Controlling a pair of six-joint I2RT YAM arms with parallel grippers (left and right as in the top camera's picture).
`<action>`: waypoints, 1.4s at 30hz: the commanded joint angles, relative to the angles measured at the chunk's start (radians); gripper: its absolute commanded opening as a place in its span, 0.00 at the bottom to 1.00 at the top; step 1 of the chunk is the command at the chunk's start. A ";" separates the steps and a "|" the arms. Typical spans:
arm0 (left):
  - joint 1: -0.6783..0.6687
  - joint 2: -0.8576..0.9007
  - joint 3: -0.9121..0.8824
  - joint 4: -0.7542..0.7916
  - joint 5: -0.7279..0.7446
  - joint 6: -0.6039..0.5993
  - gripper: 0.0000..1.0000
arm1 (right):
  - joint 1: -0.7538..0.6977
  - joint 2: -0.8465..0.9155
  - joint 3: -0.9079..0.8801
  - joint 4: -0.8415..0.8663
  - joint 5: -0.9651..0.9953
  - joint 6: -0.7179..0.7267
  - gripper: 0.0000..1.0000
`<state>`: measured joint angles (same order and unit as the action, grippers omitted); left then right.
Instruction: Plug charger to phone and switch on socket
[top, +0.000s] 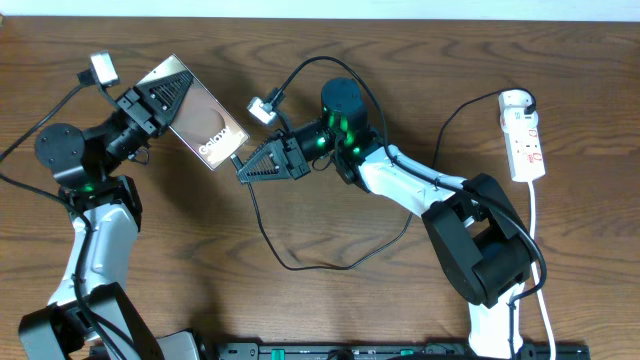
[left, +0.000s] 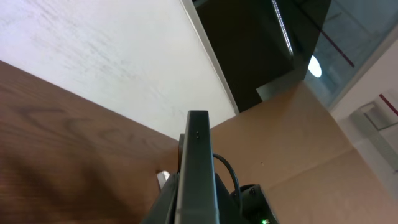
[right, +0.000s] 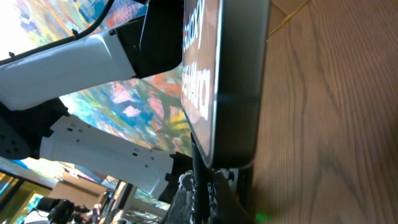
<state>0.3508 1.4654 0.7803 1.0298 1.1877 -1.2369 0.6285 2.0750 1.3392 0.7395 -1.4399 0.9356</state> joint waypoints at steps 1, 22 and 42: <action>-0.017 -0.001 0.011 0.008 0.146 0.005 0.07 | 0.009 -0.010 0.014 0.010 0.123 0.006 0.01; -0.016 -0.001 0.011 0.008 0.235 0.005 0.07 | 0.007 -0.010 0.014 0.011 0.125 0.002 0.01; 0.131 -0.001 0.011 0.008 0.189 0.040 0.08 | -0.027 -0.010 0.014 0.011 0.069 0.003 0.99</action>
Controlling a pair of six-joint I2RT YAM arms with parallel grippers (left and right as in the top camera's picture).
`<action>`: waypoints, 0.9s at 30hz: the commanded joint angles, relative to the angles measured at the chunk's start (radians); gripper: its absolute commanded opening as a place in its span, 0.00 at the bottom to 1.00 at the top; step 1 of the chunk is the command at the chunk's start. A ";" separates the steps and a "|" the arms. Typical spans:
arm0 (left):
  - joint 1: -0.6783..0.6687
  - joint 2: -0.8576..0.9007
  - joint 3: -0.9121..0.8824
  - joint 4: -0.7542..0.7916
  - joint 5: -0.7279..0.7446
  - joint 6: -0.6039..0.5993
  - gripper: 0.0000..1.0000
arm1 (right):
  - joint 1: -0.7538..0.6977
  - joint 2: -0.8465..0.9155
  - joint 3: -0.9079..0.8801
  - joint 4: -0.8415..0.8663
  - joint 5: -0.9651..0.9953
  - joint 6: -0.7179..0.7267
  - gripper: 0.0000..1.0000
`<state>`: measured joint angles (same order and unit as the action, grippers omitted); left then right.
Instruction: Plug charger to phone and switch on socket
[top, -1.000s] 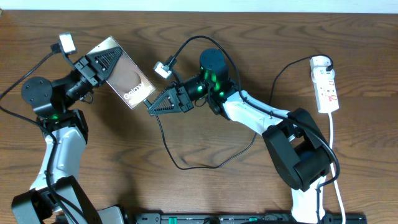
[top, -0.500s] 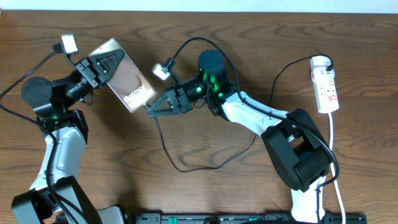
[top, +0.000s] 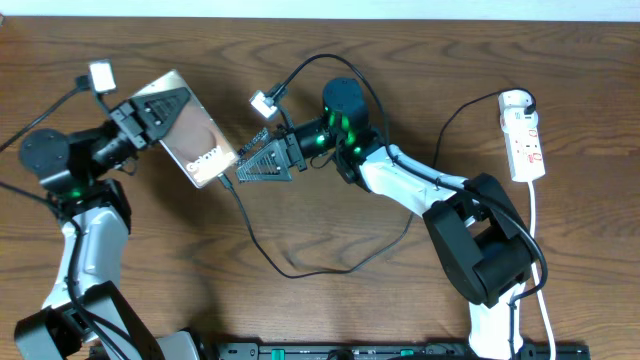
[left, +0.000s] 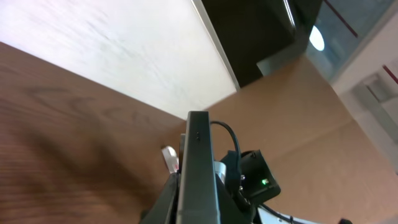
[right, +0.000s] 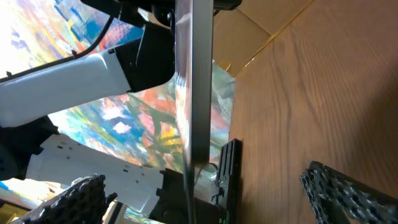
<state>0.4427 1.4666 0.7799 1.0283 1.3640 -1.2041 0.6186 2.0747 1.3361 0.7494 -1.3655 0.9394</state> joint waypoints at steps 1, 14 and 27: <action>0.051 -0.002 0.012 0.008 0.013 0.007 0.07 | -0.021 -0.010 0.017 0.002 -0.006 -0.001 0.99; 0.091 0.073 0.011 -0.388 0.012 0.271 0.07 | -0.060 -0.010 0.017 -0.001 -0.002 -0.001 0.99; 0.089 0.183 0.009 -0.870 -0.131 0.613 0.08 | -0.105 -0.010 0.017 -0.002 -0.002 0.007 0.99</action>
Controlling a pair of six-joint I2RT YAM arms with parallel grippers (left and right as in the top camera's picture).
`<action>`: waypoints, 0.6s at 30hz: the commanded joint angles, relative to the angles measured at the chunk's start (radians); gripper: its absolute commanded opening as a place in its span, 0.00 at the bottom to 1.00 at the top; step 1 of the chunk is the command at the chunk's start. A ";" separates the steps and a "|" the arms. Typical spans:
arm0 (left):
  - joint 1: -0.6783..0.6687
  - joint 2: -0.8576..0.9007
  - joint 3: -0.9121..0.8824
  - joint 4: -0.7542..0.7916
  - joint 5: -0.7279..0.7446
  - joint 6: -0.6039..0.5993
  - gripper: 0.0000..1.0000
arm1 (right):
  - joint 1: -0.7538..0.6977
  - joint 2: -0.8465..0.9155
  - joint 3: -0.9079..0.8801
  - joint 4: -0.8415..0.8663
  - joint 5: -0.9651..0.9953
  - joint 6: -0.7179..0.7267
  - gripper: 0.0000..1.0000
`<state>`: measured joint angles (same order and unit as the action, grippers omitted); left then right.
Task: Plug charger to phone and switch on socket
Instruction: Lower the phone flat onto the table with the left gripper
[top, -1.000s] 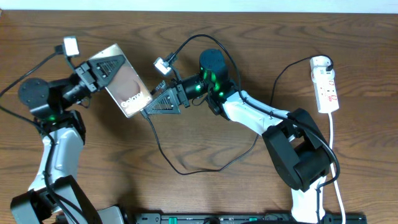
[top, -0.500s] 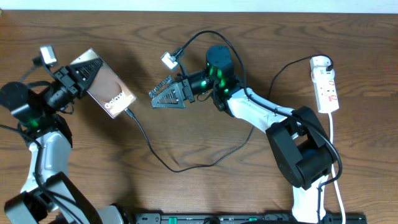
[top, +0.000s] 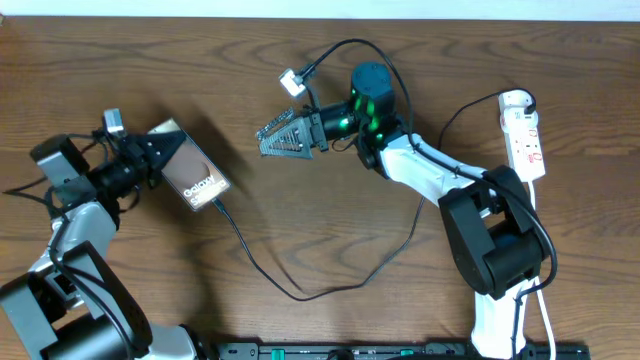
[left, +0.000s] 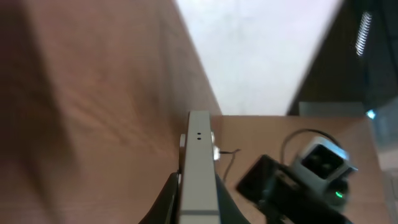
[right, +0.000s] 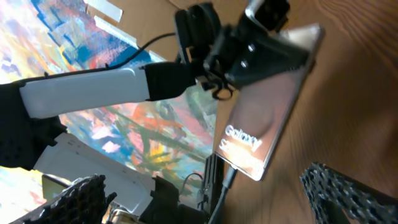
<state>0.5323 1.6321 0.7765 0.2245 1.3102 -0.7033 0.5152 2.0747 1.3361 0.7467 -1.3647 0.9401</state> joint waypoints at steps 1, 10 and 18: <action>-0.001 0.022 0.013 -0.108 -0.119 0.128 0.07 | -0.001 -0.010 0.017 0.002 -0.003 0.006 0.99; -0.001 0.028 0.013 -0.385 -0.459 0.132 0.08 | -0.001 -0.010 0.016 0.002 -0.003 0.006 0.99; -0.001 0.028 0.013 -0.510 -0.651 0.131 0.08 | -0.001 -0.010 0.016 0.001 -0.003 0.005 0.99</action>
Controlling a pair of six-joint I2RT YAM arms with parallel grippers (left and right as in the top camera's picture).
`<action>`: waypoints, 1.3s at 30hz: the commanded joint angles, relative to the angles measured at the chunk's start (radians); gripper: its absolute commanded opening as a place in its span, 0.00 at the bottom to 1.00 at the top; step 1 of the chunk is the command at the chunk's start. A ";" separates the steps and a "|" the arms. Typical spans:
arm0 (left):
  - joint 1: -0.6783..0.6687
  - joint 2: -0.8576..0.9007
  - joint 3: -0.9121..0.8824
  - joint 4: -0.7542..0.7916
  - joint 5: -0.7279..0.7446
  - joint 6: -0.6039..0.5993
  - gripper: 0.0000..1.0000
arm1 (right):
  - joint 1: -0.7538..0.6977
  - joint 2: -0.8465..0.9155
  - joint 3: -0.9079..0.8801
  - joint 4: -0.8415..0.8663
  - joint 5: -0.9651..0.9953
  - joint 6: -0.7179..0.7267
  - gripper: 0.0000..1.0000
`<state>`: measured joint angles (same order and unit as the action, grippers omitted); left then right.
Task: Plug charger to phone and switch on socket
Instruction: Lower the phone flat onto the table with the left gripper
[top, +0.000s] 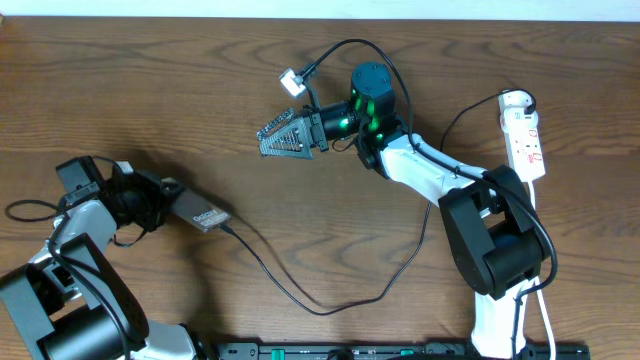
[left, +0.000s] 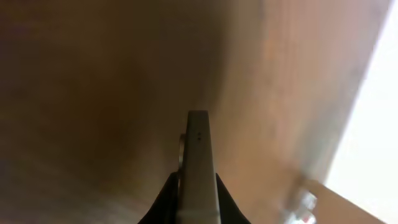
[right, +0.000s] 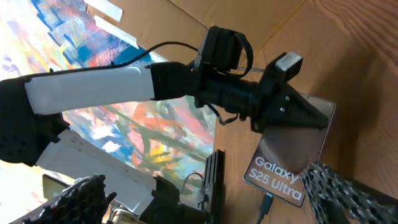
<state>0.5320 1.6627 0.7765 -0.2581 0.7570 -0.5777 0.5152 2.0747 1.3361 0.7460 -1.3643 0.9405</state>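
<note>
The phone (top: 197, 213), its screen reading Galaxy S25 Ultra (right: 291, 169), lies nearly flat and low at the left of the table; whether it touches the wood cannot be told. My left gripper (top: 168, 201) is shut on its far end, and the phone shows edge-on between the fingers (left: 198, 177). The charger plug (right: 265, 204) sits in the phone's near end, and its black cable (top: 300, 300) loops across the table. The white socket strip (top: 524, 135) lies at the far right. My right gripper (top: 287, 138) hangs open and empty at the table's middle back.
The cable's loop (top: 410, 240) crosses the table's middle and rises toward the socket strip. My right arm (top: 430, 175) reaches from the front right. A black rail (top: 380, 352) runs along the front edge. The wooden table (top: 120, 90) fills the view.
The left gripper has brought the phone down and nearer the front, from a raised tilt to nearly flat at the table. The right gripper has stayed where it was, open.
First the left gripper held the phone up, with the right gripper shut on the plug at its lower end. Then the right gripper was open and the plug stayed in the phone. It then stood back to the right while the phone went left, now low.
</note>
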 joint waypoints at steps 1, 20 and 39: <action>0.000 -0.003 0.013 -0.042 -0.120 0.006 0.08 | -0.001 -0.010 0.016 0.002 -0.004 0.005 0.99; -0.001 -0.002 -0.056 -0.056 -0.209 0.005 0.08 | 0.012 -0.010 0.016 0.002 -0.004 -0.006 0.99; -0.001 -0.002 -0.075 -0.064 -0.227 0.005 0.17 | 0.017 -0.010 0.016 0.002 -0.004 -0.006 0.99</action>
<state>0.5320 1.6512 0.7288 -0.2962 0.5777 -0.5724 0.5232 2.0747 1.3361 0.7460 -1.3647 0.9398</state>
